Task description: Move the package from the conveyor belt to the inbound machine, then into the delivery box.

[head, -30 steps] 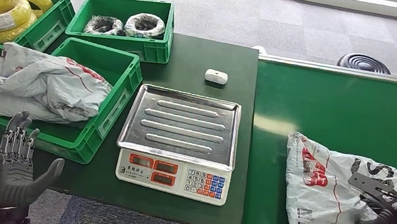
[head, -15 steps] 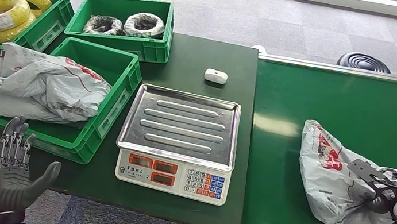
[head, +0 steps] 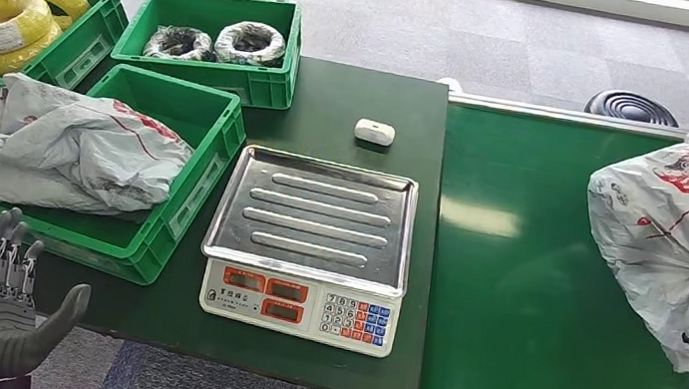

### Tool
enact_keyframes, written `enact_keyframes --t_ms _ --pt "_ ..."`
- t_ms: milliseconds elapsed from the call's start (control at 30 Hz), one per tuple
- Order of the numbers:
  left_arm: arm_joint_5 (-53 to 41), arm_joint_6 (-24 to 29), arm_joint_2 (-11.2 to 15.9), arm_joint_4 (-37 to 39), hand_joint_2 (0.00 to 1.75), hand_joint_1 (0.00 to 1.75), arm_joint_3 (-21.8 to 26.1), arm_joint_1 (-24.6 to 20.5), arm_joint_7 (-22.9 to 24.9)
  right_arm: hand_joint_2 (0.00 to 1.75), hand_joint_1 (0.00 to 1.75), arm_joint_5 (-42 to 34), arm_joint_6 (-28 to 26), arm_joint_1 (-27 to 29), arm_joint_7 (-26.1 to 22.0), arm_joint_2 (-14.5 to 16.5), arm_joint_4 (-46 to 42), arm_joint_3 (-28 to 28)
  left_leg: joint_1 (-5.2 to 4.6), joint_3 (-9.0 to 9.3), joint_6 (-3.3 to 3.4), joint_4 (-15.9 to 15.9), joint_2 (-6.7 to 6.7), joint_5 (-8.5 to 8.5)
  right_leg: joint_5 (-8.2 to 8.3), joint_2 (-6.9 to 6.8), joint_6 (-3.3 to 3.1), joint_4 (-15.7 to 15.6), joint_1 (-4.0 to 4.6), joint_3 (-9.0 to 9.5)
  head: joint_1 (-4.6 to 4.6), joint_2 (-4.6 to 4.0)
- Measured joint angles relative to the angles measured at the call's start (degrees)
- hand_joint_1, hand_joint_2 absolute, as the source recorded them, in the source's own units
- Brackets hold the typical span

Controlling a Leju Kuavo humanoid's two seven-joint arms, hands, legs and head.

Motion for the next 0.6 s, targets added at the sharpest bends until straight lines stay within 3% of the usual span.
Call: enact_keyframes --t_ms 267,467,567,600 --pt "-0.5 3.9 0.4 -0.1 1.75 0.0 -2.0 -0.1 -0.8 1.75 1.75 4.9 -3.7 -0.7 -11.7 2.5 -10.5 2.4 0.02 0.01 0.0 0.0 0.05 0.03 0.01 0.02 0.0 0.0 0.01 -0.02 0.0 0.0" --pt "-0.5 4.8 0.9 -0.1 1.75 0.0 -2.5 -0.6 -1.0 1.75 1.75 8.0 -3.7 1.6 -9.7 5.2 -25.5 10.0 0.05 0.0 -0.01 0.0 0.01 0.05 0.0 0.01 -0.01 0.0 0.05 -0.08 0.01 0.0" --pt "-0.7 4.7 1.1 -0.1 1.75 0.0 -2.5 -0.7 -1.2 1.75 1.75 7.8 -1.3 2.1 -11.4 6.3 -29.5 12.2 0.04 -0.14 -0.01 0.0 0.07 0.05 0.01 0.05 -0.01 0.1 0.04 -0.06 0.03 0.0" --pt "-0.9 4.6 1.1 -0.1 1.75 0.0 -2.5 -1.0 -1.3 1.31 1.75 8.0 1.1 2.0 -12.5 7.1 -30.9 13.3 0.04 -0.15 -0.01 0.0 0.18 0.05 0.03 0.15 -0.03 0.1 0.04 -0.07 0.04 0.0"
